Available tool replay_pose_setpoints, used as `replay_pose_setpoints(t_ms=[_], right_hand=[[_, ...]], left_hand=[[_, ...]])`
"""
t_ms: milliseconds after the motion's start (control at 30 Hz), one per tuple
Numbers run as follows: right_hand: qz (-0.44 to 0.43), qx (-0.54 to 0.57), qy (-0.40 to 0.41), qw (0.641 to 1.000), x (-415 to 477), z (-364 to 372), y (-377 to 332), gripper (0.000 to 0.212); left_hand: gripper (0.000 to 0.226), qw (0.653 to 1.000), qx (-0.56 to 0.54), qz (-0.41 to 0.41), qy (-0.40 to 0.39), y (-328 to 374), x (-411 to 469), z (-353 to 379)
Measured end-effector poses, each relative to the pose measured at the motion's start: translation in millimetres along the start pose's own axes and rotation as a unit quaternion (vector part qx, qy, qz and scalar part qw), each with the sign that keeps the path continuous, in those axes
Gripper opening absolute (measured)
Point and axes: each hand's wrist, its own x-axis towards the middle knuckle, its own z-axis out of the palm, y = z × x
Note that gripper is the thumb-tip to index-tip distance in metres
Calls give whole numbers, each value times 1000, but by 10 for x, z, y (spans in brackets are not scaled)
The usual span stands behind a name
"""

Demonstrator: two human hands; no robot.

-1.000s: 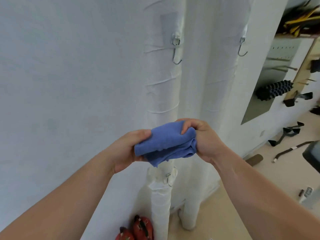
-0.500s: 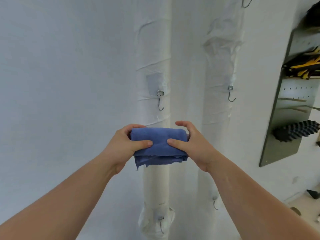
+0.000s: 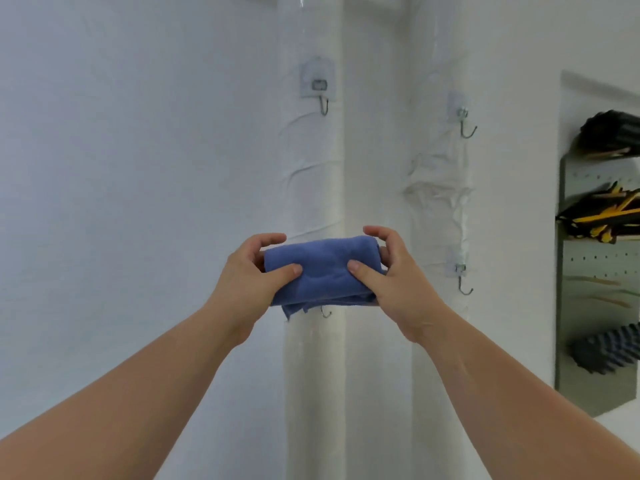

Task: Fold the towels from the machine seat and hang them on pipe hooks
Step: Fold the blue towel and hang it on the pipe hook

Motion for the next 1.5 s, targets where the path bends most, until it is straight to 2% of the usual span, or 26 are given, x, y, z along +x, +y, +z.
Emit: replay_pose_setpoints(t_ms=[267, 400, 533, 600, 700, 800, 967, 1133, 1233, 1300, 1333, 1400, 1467, 1500], right_hand=[[-125, 8, 16, 992, 969, -28, -783, 41], [-196, 27, 49, 979, 1392, -61, -1293, 30], [-247, 21, 76, 966, 1825, -83, -1802, 30], [-250, -1, 85, 964, 2020, -75, -1917, 30], [-207, -18, 74, 975, 2221, -44, -1826, 32], [-192, -31, 64, 979, 2289, -41, -1606, 30], [-178, -2, 45, 983, 2212, -77, -1418, 28], [-151, -3, 51, 987, 2116, -76, -1383, 31], [-156, -28, 60, 985, 2097, -79, -1361, 29], [-168, -73, 88, 979, 2104, -79, -1341, 29], [-182, -116, 109, 970, 2120, -86, -1330, 30], [-231, -234, 151, 932, 2172, -124, -1320, 34], [-275, -323, 162, 891, 2173, -161, -1340, 40], [-298, -352, 154, 874, 2173, -180, -1352, 42]], left_hand=[[47, 987, 40, 149, 34, 867, 847, -22], [48, 976, -8, 210, 53, 1358, 1242, -86], [47, 964, -64, 249, 69, 1807, 1627, -101], [44, 959, -57, 262, 93, 1907, 1793, -67], [35, 957, 16, 261, 125, 1844, 1975, -18], [33, 958, 63, 258, 110, 1685, 2041, -10], [32, 965, 77, 244, 63, 1540, 1991, -49], [34, 983, 35, 178, 13, 1592, 1872, -62], [36, 983, 75, 168, 4, 1606, 1832, -80], [42, 961, 174, 209, 56, 1599, 1843, -74], [49, 933, 247, 244, 98, 1597, 1853, -76], [59, 848, 385, 326, 165, 1603, 1861, -79], [51, 782, 444, 409, 153, 1604, 1851, -49], [46, 768, 456, 432, 129, 1595, 1856, -31]])
